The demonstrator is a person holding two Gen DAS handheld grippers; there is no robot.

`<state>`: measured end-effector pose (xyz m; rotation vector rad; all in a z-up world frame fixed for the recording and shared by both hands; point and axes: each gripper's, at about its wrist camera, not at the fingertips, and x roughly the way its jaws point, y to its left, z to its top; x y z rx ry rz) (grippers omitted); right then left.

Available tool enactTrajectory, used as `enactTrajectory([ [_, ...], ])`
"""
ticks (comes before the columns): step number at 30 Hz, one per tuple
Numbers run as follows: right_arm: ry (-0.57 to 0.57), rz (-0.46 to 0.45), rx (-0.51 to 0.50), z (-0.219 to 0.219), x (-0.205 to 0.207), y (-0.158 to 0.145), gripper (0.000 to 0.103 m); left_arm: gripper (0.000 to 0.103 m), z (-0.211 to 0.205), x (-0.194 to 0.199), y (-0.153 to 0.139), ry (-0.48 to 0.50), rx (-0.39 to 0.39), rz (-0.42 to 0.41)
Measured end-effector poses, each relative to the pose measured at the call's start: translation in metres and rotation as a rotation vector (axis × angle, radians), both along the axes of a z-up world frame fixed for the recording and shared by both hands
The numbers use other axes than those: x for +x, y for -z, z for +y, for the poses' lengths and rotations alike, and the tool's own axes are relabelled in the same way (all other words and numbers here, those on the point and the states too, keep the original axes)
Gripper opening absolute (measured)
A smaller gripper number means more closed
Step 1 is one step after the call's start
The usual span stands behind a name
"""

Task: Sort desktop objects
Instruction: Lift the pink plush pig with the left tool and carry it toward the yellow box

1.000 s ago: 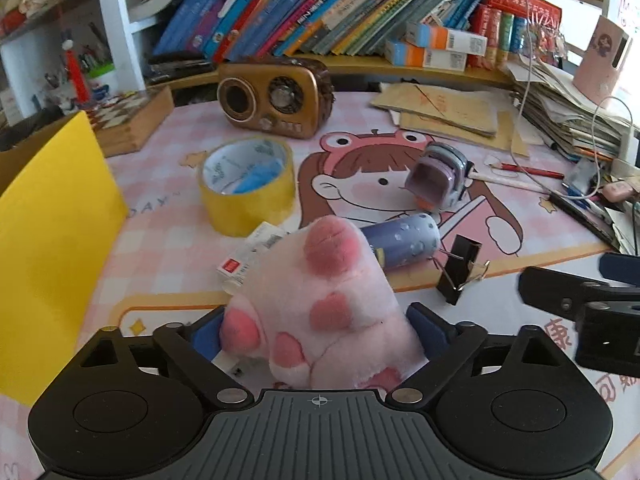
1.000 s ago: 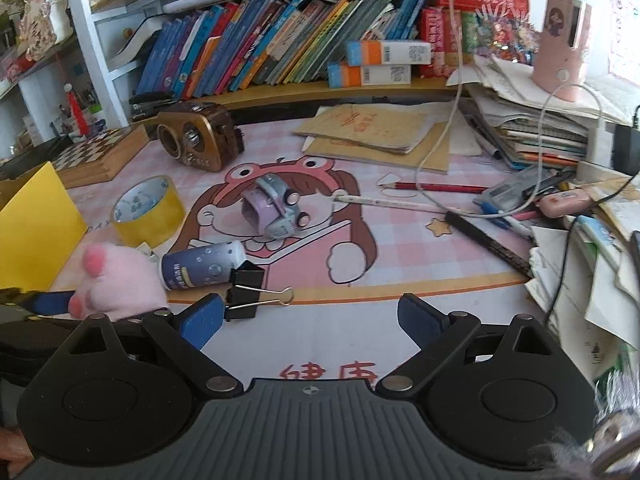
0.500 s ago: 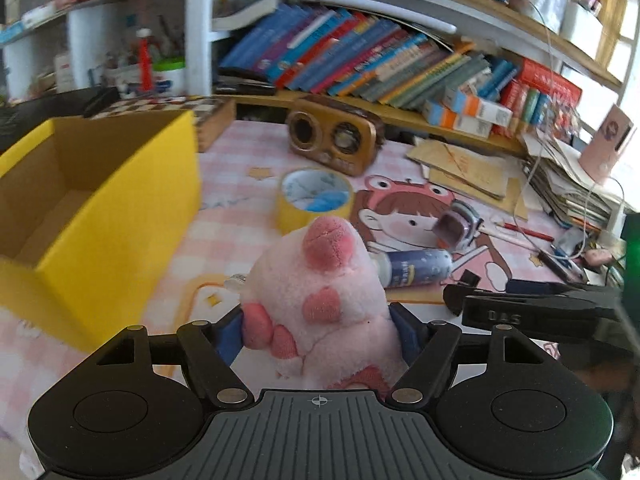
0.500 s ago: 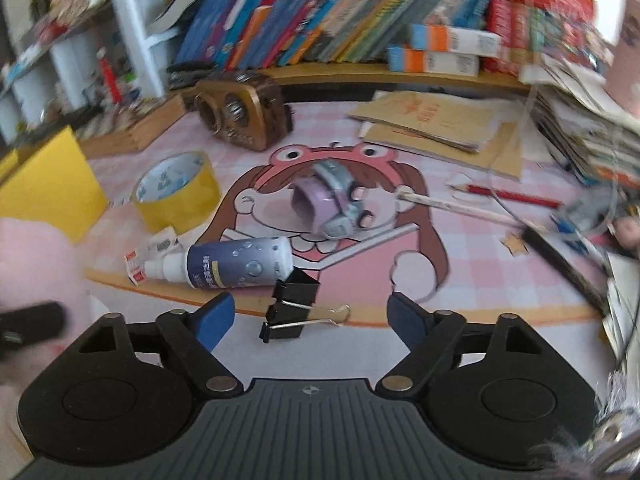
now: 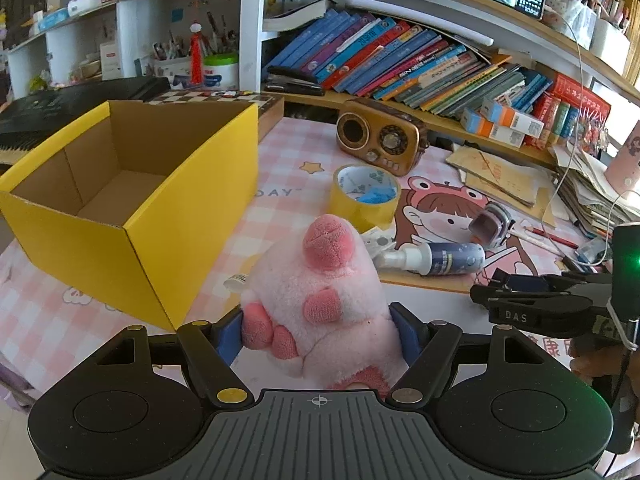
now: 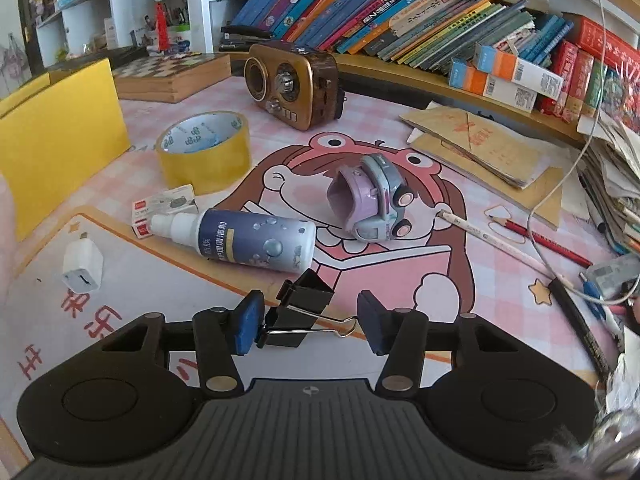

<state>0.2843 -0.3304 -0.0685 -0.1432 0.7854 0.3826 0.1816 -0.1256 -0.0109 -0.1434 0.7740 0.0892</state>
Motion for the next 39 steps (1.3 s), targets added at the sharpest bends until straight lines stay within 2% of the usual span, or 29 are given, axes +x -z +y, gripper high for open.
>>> enactTrajectory([
  [11, 0.036, -0.048, 0.043, 0.000, -0.022, -0.019, 0.047, 0.075, -0.002, -0.007, -0.001, 0.018, -0.014, -0.024],
  [12, 0.034, -0.052, 0.050, -0.001, -0.024, -0.020, 0.012, 0.075, -0.002, -0.008, -0.002, 0.016, -0.016, -0.026],
  [21, 0.041, -0.051, 0.039, 0.002, -0.027, -0.021, 0.013, 0.075, 0.002, -0.015, -0.002, -0.006, -0.029, -0.033],
  [23, 0.044, -0.025, 0.020, 0.005, -0.025, -0.017, 0.018, 0.075, 0.003, -0.017, -0.002, -0.012, -0.030, -0.034],
  [24, 0.044, -0.003, 0.009, 0.006, -0.024, -0.014, 0.026, 0.075, 0.004, -0.017, -0.003, -0.015, -0.031, -0.034],
  [26, 0.047, 0.009, 0.001, 0.006, -0.024, -0.005, 0.037, 0.075, 0.004, -0.019, -0.003, -0.019, -0.029, -0.034],
  [28, 0.041, 0.025, -0.011, 0.006, -0.023, 0.003, 0.040, 0.075, 0.004, -0.020, -0.003, -0.023, -0.027, -0.035],
  [39, 0.038, -0.020, 0.013, 0.003, -0.031, -0.009, 0.038, 0.075, 0.005, -0.025, -0.003, -0.038, -0.032, -0.035],
])
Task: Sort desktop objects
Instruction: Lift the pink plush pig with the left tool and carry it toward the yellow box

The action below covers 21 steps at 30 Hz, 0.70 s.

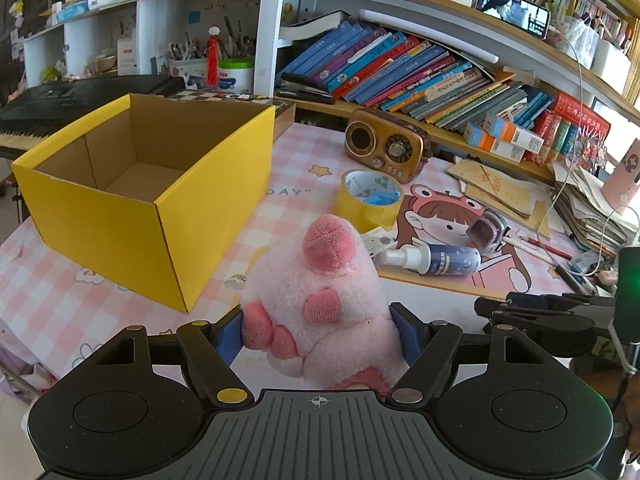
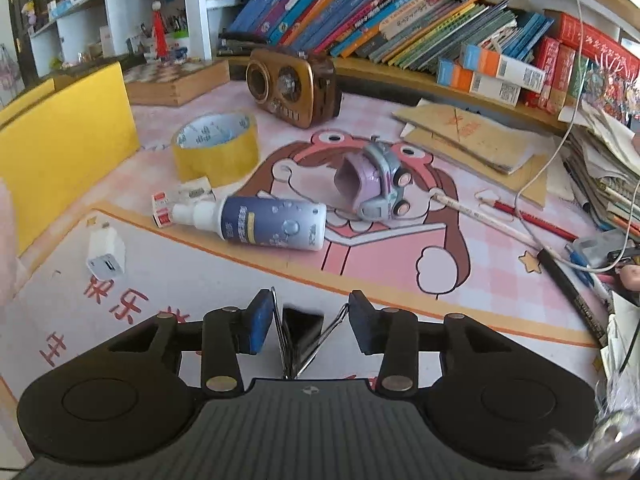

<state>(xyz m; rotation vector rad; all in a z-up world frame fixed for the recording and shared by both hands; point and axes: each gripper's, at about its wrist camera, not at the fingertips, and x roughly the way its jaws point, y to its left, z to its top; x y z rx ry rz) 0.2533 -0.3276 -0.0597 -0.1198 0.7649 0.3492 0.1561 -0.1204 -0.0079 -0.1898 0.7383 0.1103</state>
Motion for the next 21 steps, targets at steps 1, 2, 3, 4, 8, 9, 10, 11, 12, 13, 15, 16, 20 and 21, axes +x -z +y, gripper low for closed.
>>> enactTrajectory([
  [1, 0.004, -0.002, 0.007, -0.001, -0.001, -0.003, 0.038, 0.075, 0.000, 0.000, 0.000, 0.002, -0.001, -0.002],
  [2, 0.008, -0.006, 0.014, -0.001, -0.002, -0.005, 0.038, 0.075, 0.000, -0.001, 0.000, 0.004, -0.002, -0.005],
  [3, 0.011, -0.011, 0.019, -0.001, -0.003, -0.008, 0.038, 0.075, 0.000, -0.001, -0.001, 0.007, -0.003, -0.008],
  [4, 0.015, -0.016, 0.024, -0.001, -0.005, -0.010, 0.038, 0.075, 0.000, -0.002, -0.001, 0.009, -0.004, -0.010],
  [8, 0.030, -0.051, 0.052, -0.002, -0.012, -0.024, 0.038, 0.075, 0.002, -0.005, -0.002, 0.017, -0.009, -0.022],
  [9, 0.033, -0.059, 0.057, -0.001, -0.014, -0.028, 0.038, 0.075, 0.003, -0.006, -0.003, 0.017, -0.010, -0.025],
  [10, 0.037, -0.065, 0.062, -0.001, -0.016, -0.031, 0.038, 0.075, 0.004, -0.007, -0.003, 0.018, -0.013, -0.027],
  [11, 0.040, -0.070, 0.068, -0.001, -0.018, -0.033, 0.038, 0.075, 0.005, -0.007, -0.003, 0.019, -0.015, -0.029],
  [12, 0.041, -0.073, 0.073, 0.000, -0.020, -0.036, 0.038, 0.075, 0.006, -0.008, -0.004, 0.020, -0.018, -0.031],
  [13, 0.041, -0.075, 0.079, 0.001, -0.022, -0.039, 0.038, 0.075, 0.006, -0.010, -0.004, 0.023, -0.020, -0.034],
  [15, 0.039, -0.076, 0.085, 0.004, -0.028, -0.043, 0.038, 0.075, 0.008, -0.012, -0.004, 0.030, -0.025, -0.040],
  [16, 0.037, -0.075, 0.088, 0.006, -0.031, -0.045, 0.038, 0.075, 0.009, -0.013, -0.004, 0.033, -0.028, -0.043],
  [20, 0.029, -0.062, 0.097, 0.015, -0.045, -0.050, 0.038, 0.075, 0.015, -0.020, -0.005, 0.045, -0.037, -0.057],
  [21, 0.027, -0.058, 0.098, 0.017, -0.048, -0.051, 0.038, 0.075, 0.018, -0.021, -0.005, 0.047, -0.040, -0.060],
])
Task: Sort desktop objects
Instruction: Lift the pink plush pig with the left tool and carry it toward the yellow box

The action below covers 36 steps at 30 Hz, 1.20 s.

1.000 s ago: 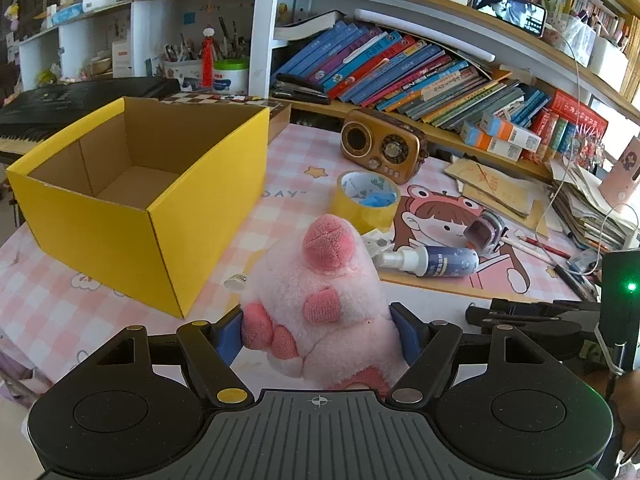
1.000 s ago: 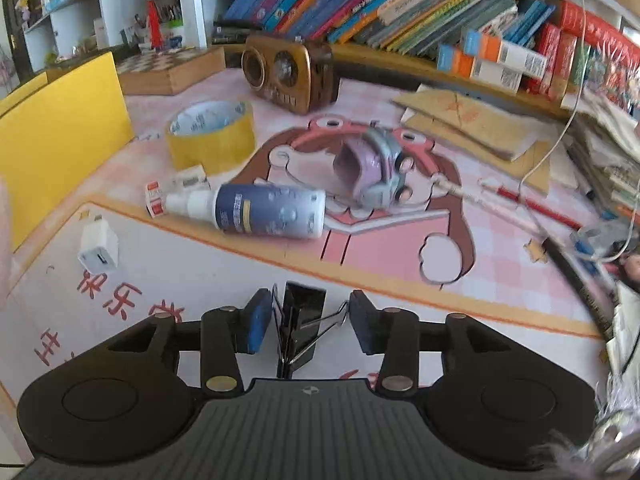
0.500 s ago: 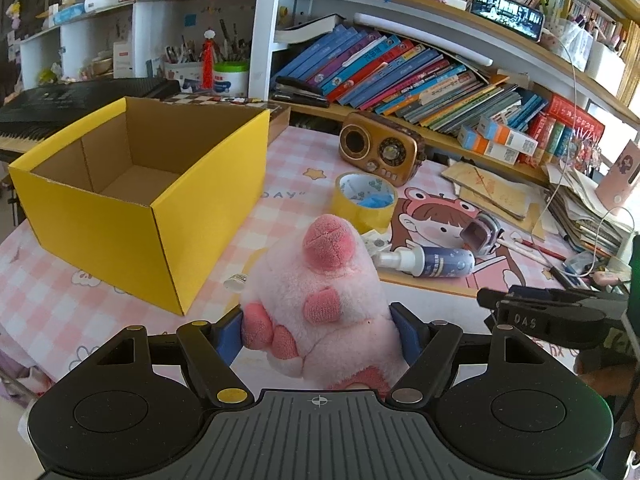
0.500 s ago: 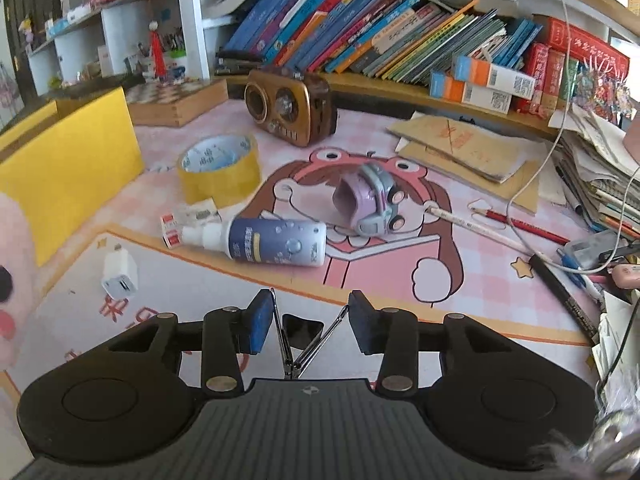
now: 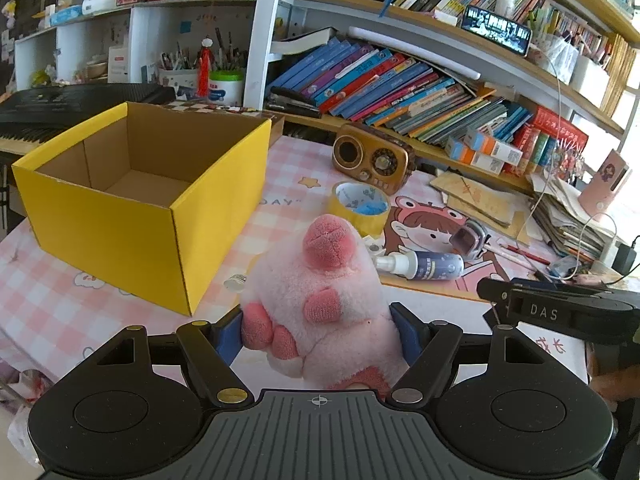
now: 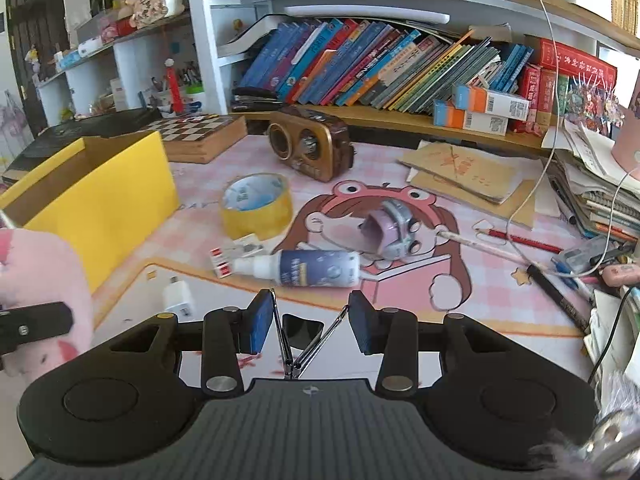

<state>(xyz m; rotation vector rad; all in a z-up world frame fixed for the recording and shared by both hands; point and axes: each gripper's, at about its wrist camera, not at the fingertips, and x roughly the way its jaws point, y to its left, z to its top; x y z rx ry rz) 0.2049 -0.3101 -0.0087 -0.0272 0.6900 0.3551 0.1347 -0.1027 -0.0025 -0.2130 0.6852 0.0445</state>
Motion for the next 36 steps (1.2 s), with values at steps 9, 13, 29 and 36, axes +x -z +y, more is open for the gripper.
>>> enactTrajectory([
  [9, -0.021, 0.008, -0.013, 0.033, -0.038, -0.005, 0.038, 0.075, 0.027, -0.025, -0.002, 0.023, -0.015, -0.019],
  [13, -0.017, 0.011, -0.017, 0.049, -0.055, -0.006, 0.038, 0.075, 0.043, -0.039, -0.001, 0.038, -0.020, -0.021],
  [29, -0.019, 0.012, -0.029, 0.118, -0.132, -0.009, 0.038, 0.075, 0.102, -0.098, -0.002, 0.079, -0.034, -0.032],
  [36, -0.032, 0.005, -0.024, 0.140, -0.155, -0.009, 0.038, 0.075, 0.123, -0.116, -0.004, 0.078, -0.036, -0.041],
])
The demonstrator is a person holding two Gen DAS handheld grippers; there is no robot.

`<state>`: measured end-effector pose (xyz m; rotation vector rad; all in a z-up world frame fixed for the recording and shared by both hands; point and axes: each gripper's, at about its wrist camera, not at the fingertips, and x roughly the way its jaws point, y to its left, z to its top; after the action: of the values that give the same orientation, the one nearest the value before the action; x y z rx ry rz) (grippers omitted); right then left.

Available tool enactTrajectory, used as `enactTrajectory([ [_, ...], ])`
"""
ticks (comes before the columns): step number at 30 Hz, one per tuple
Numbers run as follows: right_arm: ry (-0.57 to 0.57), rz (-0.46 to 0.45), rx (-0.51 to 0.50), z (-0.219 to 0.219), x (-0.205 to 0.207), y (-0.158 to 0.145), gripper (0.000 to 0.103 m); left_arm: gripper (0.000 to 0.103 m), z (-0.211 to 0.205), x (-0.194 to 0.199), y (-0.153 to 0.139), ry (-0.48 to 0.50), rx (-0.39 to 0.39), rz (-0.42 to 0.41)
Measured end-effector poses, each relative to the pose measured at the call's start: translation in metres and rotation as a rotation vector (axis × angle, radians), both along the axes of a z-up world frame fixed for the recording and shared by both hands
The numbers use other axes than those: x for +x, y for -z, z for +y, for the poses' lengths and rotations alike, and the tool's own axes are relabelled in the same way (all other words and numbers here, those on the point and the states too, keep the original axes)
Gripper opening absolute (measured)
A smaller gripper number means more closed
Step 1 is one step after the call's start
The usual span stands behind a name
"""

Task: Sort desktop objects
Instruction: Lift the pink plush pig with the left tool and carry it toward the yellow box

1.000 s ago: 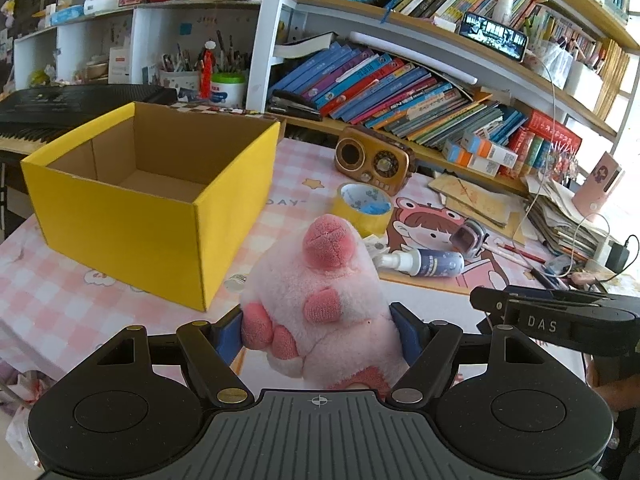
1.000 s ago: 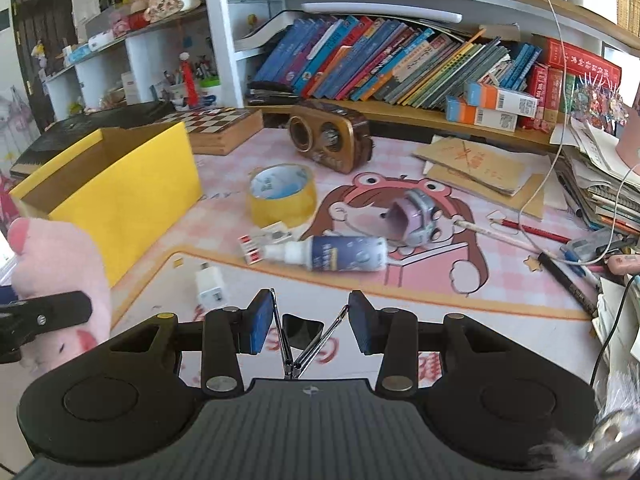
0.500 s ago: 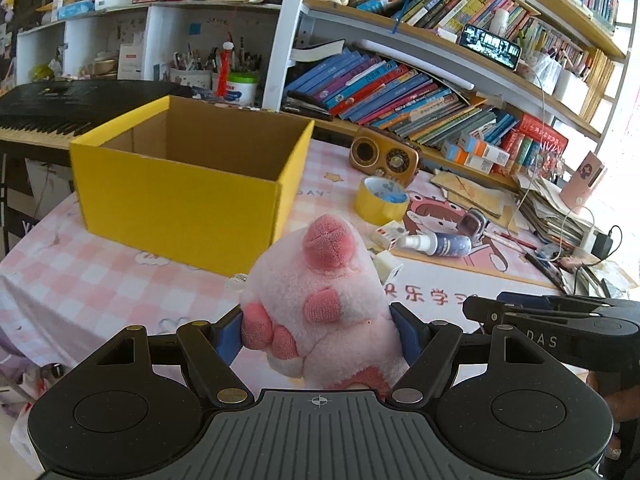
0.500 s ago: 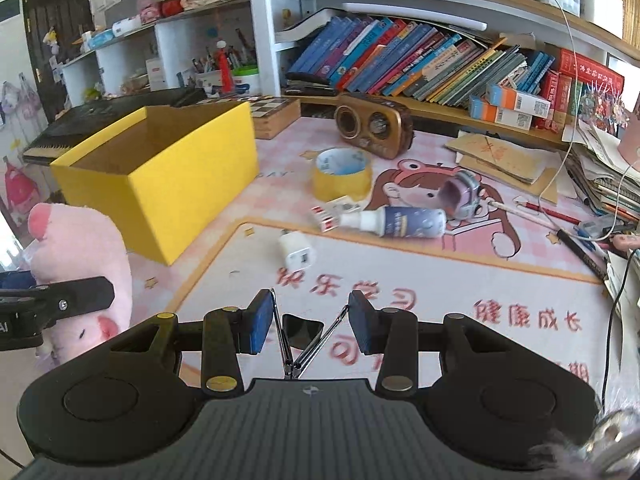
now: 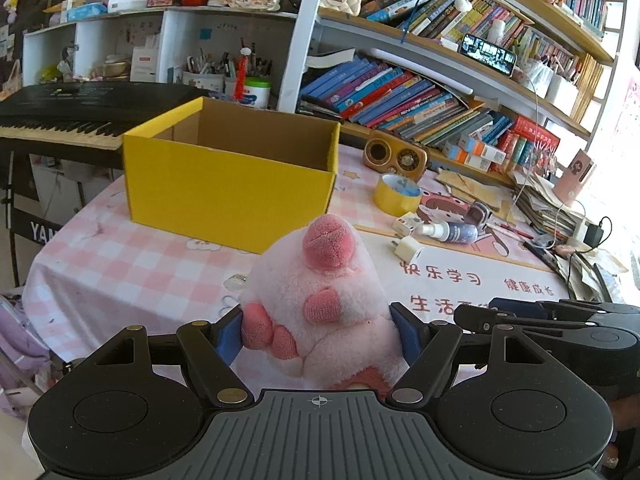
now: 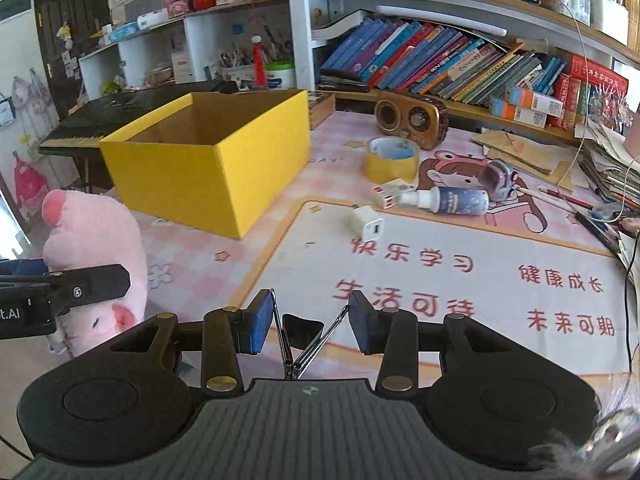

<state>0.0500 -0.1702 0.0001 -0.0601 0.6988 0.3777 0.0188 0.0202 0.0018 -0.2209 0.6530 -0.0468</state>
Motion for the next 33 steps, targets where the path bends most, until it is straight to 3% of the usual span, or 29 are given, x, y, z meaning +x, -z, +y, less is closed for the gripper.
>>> enactTrajectory([
  [33, -0.122, -0.037, 0.001, 0.064, -0.041, -0.009, 0.039, 0.075, 0.053, -0.055, -0.005, -0.080, -0.007, -0.050],
])
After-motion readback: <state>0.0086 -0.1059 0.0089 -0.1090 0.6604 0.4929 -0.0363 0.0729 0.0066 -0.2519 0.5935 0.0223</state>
